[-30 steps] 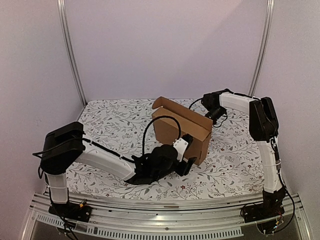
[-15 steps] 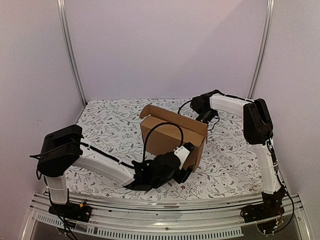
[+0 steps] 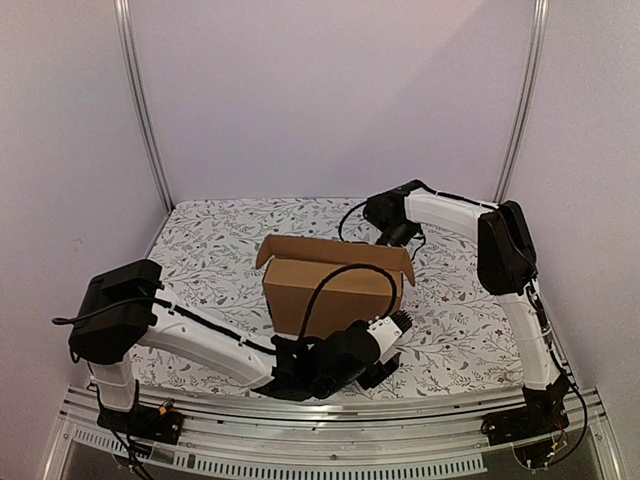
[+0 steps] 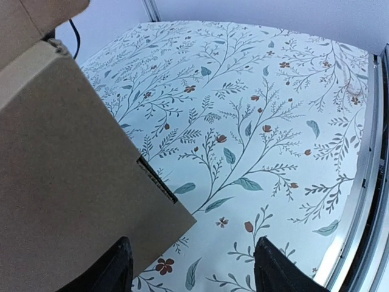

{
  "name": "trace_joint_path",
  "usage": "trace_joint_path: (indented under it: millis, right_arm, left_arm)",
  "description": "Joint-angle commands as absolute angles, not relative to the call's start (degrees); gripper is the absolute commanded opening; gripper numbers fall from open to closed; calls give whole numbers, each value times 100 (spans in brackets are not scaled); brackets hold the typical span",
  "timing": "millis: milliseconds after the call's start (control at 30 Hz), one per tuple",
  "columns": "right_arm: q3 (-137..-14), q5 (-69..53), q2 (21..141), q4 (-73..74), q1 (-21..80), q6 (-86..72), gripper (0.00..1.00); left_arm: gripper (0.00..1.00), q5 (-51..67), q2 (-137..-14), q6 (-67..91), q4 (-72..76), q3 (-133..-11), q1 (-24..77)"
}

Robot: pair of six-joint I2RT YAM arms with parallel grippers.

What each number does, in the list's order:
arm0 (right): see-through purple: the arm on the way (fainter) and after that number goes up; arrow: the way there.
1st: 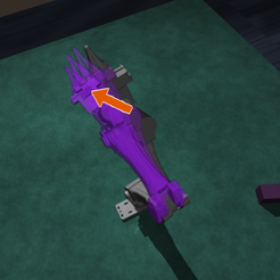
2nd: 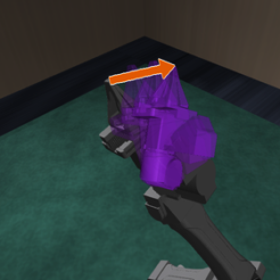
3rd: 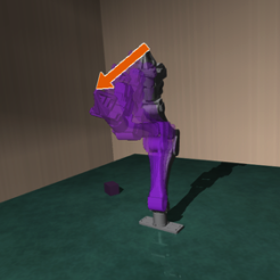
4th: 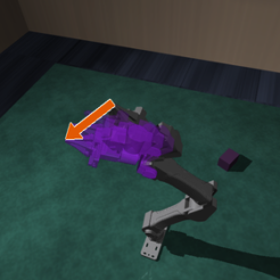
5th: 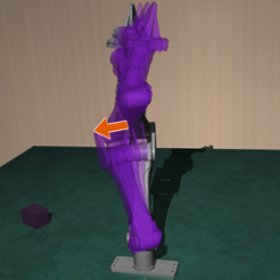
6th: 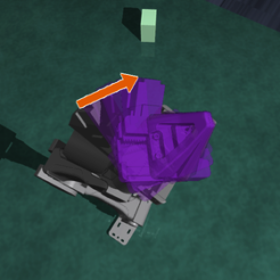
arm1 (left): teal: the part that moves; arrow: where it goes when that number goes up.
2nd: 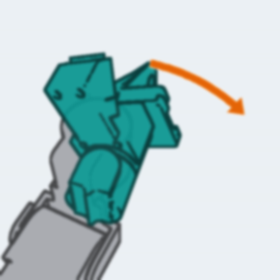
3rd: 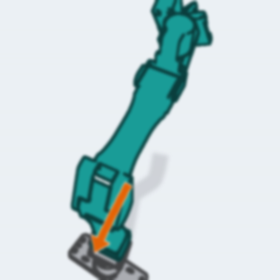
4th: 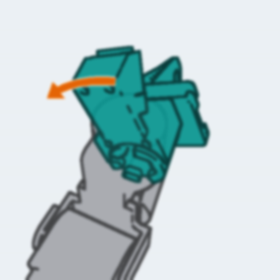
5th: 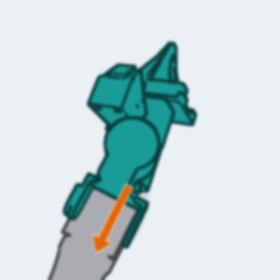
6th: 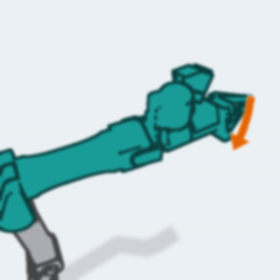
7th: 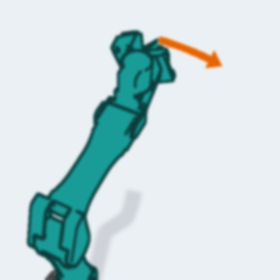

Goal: Fold the paper box

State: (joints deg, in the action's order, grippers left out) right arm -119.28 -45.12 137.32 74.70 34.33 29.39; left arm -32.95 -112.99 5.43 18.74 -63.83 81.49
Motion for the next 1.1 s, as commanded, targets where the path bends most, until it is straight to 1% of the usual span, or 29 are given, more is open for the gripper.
trace_joint_path:
  millis: [0,133,267,367,433,467,533,567,600,633,700,733,800,867,933,1067]
  right_arm:
    - [-12322,-4213,13984,7598,3315,2841,25]
    - [-12514,-4151,13935,7604,2936,2538,30]
    - [-12368,-3687,13486,7563,2494,2340,35]
    - [-11400,-3470,12719,6960,1967,1930,36]
    - [-10455,-3119,11904,6189,1598,1496,38]
    - [-9935,-2878,11168,5777,1481,1391,40]
    - [-9034,-2501,10087,5051,1327,1230,48]
    - [-8703,-2423,9352,4764,1295,1177,53]
    - [-8388,-2459,8947,4626,1276,1193,59]
    - [-8117,-2548,8466,4506,1266,1237,66]
    - [-7818,-2812,7715,4541,1244,1066,77]
    - [-7790,-3026,7519,4722,1246,1086,80]
    - [-7774,-3320,7179,5076,1263,1167,78]
    - [-7624,-3433,7060,5334,1423,919,75]
    - [-7539,-3220,7024,5644,1776,801,71]
    - [-7318,-2328,6800,5628,2556,771,68]
  left_arm:
    - [68,-3428,-11290,408,1543,-6464,8235]
    - [68,-3405,-11210,323,1310,-6510,8444]
    - [68,-3478,-10987,261,665,-6714,8775]
    - [68,-3927,-10597,666,-532,-7113,8972]
    - [68,-4391,-10099,634,-752,-7029,9091]
    - [68,-4554,-9791,586,-771,-6936,9114]
    - [72,-4999,-9181,568,-906,-6777,9076]
    - [74,-5273,-8871,650,-1104,-6750,9004]
    - [77,-5495,-8577,822,-1414,-6768,8891]
    - [82,-5567,-8270,1143,-1836,-6793,8680]
    - [86,-5357,-7752,2207,-3064,-6979,8023]
    - [88,-5064,-7492,2596,-3472,-7020,7521]
    - [89,-4576,-6906,2803,-3705,-6843,7002]
    - [89,-4290,-6524,2683,-3631,-6666,6756]
    - [89,-4101,-6387,2592,-3763,-6685,6571]
    - [86,-3619,-6702,2487,-4425,-7033,6337]
